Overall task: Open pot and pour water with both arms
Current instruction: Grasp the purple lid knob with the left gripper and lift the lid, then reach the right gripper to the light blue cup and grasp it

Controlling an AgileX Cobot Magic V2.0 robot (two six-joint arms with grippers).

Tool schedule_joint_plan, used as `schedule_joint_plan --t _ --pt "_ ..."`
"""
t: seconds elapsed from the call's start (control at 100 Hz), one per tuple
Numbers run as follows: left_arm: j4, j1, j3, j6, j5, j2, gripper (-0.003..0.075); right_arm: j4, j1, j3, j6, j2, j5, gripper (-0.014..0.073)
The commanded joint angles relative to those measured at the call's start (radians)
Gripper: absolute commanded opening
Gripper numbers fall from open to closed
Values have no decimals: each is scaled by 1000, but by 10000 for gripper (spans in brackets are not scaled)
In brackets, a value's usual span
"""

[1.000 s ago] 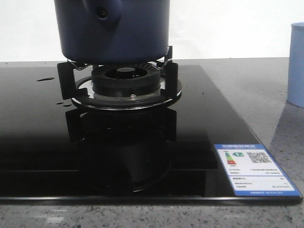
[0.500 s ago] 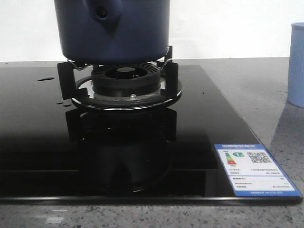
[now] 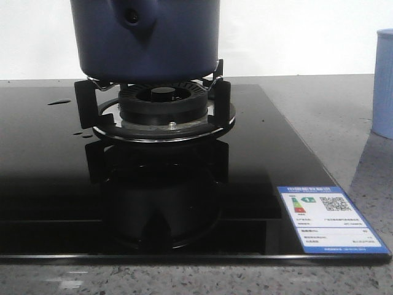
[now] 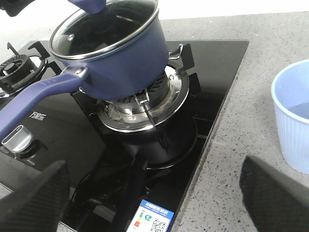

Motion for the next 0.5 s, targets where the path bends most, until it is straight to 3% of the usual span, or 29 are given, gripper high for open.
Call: schedule_joint_plan --t 0.0,0.28,0.49 --pt "-42 0 -36 1 8 -27 548 40 0 -33 -14 14 -70 644" --pt "-18 0 -36 58 22 -14 633 40 0 -33 -14 14 -77 644" --pt "-27 0 -36 63 46 41 635 40 0 -33 -14 14 -77 644"
